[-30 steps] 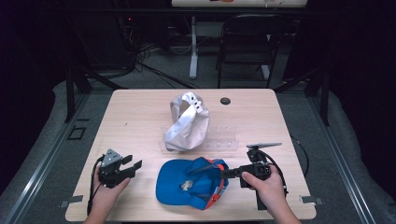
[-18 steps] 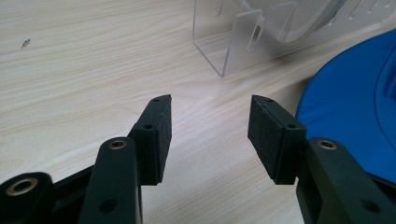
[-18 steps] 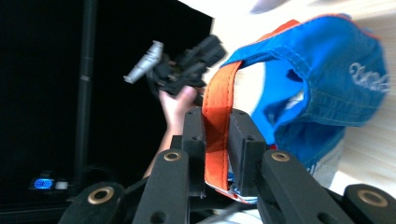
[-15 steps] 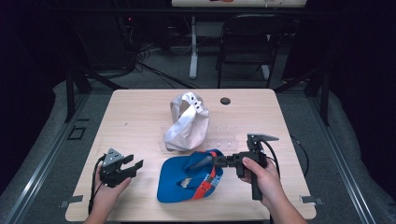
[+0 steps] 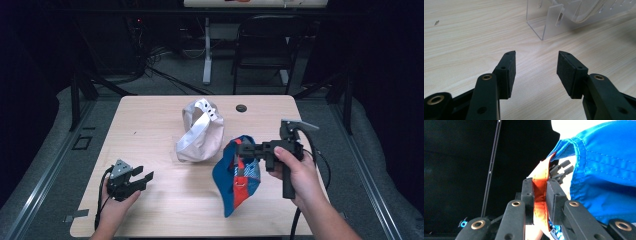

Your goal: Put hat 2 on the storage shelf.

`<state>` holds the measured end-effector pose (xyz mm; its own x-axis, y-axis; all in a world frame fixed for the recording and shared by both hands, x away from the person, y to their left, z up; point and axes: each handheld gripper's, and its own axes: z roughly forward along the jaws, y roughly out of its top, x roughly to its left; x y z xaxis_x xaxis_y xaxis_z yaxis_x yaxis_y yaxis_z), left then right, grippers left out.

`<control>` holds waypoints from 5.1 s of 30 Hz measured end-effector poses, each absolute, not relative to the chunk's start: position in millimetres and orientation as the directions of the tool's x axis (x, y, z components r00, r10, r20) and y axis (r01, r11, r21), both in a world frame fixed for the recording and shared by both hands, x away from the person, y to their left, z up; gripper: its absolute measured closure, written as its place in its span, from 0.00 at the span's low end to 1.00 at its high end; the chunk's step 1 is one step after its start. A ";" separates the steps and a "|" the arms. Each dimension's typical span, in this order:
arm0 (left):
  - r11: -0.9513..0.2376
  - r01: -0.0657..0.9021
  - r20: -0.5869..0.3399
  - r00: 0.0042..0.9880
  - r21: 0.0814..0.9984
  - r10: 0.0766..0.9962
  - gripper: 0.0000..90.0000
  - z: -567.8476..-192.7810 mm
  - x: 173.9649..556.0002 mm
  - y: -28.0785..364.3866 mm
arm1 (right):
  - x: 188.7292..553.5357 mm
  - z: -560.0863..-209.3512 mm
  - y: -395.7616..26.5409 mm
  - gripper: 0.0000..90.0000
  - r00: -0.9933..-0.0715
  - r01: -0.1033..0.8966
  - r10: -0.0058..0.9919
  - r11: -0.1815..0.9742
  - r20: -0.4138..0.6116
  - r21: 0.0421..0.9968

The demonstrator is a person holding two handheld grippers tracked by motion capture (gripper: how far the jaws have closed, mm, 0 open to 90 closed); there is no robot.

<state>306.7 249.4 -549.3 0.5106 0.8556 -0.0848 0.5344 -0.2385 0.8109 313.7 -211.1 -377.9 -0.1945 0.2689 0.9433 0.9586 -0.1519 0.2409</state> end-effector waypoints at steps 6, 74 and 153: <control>-0.247 0.535 -0.079 0.514 0.808 0.854 0.55 -549.4 307.0 248.3 | 313.9 -359.4 -242.8 0.87 -0.188 0.938 0.296 -0.230 0.937 0.261; -0.247 0.543 -0.086 0.515 0.802 0.853 0.54 -554.8 310.4 249.2 | 427.9 -351.9 -238.8 0.86 -0.033 0.898 0.466 -0.375 0.884 0.231; -0.242 0.552 -0.091 0.508 0.798 0.857 0.51 -557.7 311.4 249.6 | 372.3 -384.6 -253.1 0.48 -0.197 0.852 0.717 -0.212 0.668 0.479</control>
